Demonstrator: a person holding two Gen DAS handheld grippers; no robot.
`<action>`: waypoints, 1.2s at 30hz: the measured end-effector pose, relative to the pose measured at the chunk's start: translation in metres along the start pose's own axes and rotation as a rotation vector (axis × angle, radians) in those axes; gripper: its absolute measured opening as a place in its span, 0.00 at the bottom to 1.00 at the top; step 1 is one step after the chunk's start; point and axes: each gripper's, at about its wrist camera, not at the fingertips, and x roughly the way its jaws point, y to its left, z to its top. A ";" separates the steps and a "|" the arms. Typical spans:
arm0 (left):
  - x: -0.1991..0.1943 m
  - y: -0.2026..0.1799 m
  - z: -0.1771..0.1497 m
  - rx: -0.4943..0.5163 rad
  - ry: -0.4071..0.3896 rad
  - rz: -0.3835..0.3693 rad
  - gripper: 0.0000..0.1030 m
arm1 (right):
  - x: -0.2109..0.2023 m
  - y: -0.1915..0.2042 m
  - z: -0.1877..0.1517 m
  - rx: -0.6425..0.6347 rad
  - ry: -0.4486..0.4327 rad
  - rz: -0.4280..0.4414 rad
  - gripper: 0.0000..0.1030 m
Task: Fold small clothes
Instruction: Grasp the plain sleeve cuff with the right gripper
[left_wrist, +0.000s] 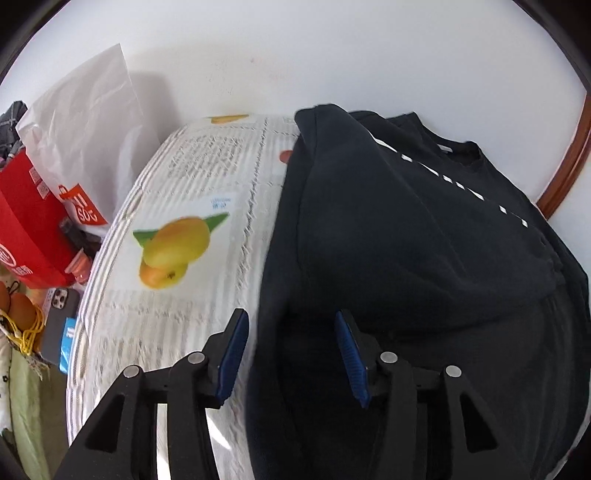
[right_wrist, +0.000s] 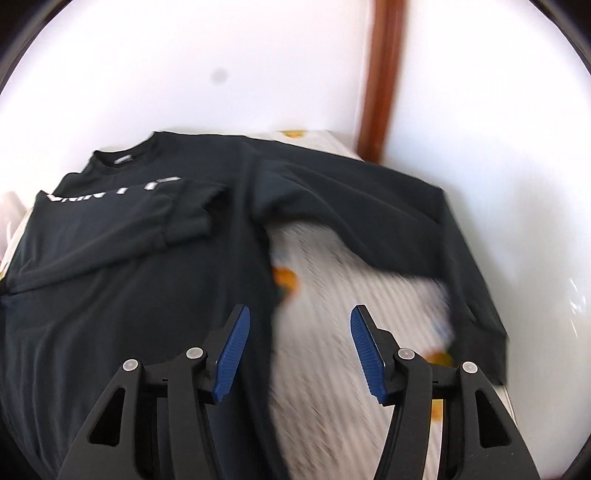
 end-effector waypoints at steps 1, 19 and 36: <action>-0.004 -0.002 -0.006 0.000 0.008 -0.004 0.49 | -0.002 -0.006 -0.008 0.011 0.010 0.003 0.55; -0.055 -0.020 -0.098 0.024 0.024 0.044 0.59 | -0.002 -0.137 -0.070 0.175 0.046 -0.090 0.59; -0.061 -0.008 -0.106 -0.017 0.038 0.028 0.59 | 0.025 -0.122 -0.031 0.172 -0.023 -0.111 0.00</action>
